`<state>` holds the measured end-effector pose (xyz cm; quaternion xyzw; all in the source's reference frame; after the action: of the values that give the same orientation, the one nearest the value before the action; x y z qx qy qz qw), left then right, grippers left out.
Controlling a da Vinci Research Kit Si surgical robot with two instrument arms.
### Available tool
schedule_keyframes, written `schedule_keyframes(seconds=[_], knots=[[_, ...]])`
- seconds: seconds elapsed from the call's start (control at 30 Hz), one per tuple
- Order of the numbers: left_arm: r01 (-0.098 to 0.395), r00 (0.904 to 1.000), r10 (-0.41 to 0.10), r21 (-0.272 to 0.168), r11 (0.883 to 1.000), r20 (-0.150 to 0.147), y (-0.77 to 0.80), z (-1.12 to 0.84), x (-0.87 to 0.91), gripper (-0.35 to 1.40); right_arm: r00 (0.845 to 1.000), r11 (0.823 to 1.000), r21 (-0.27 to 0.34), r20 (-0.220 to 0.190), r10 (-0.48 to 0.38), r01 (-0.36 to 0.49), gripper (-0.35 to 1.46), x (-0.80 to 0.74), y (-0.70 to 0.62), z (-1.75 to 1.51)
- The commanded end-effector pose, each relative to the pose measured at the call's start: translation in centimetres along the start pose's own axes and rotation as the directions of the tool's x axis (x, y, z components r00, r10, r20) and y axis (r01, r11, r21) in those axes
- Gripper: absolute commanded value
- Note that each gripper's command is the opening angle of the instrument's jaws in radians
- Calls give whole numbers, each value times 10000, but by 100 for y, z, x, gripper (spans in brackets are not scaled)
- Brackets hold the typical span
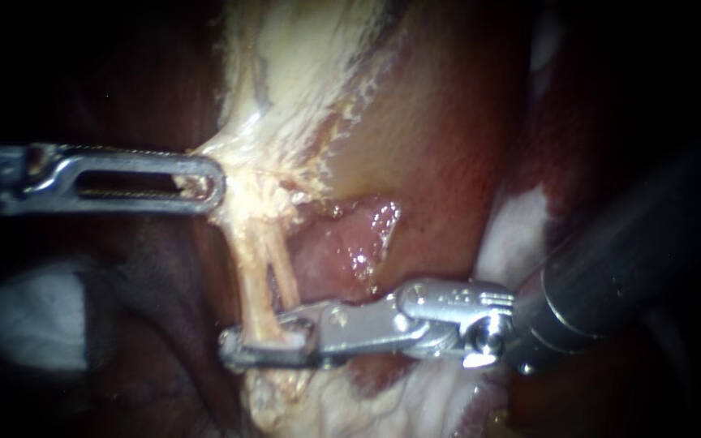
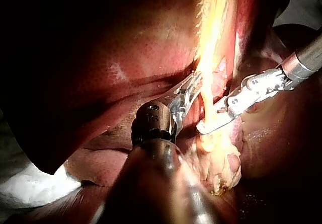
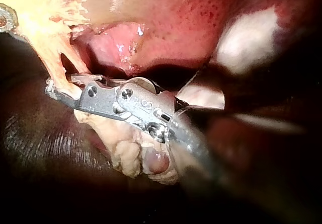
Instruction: Going back second clip left tube
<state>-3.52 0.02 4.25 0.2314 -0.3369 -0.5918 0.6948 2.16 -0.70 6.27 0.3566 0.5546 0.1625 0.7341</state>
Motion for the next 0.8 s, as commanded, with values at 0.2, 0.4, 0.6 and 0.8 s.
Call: schedule_keyframes(seconds=[0.2,0.4,0.6,0.8], knots=[[-4,10000,4,0,10000,0,0,0,0,-35,10000,10000,67,3,-17,17,-35,0,0,1],[2,10000,-2,-11,10000,10,-2,1,1,-35,9996,9995,141,-36,-283,283,38,2,7,8],[20,10000,-20,-39,10000,30,-7,1,3,-35,9949,9946,363,-325,-957,969,53,2,12,12],[29,10000,-29,-76,10000,59,-9,0,4,-35,9851,9854,333,-457,-1656,1672,56,4,20,16]])
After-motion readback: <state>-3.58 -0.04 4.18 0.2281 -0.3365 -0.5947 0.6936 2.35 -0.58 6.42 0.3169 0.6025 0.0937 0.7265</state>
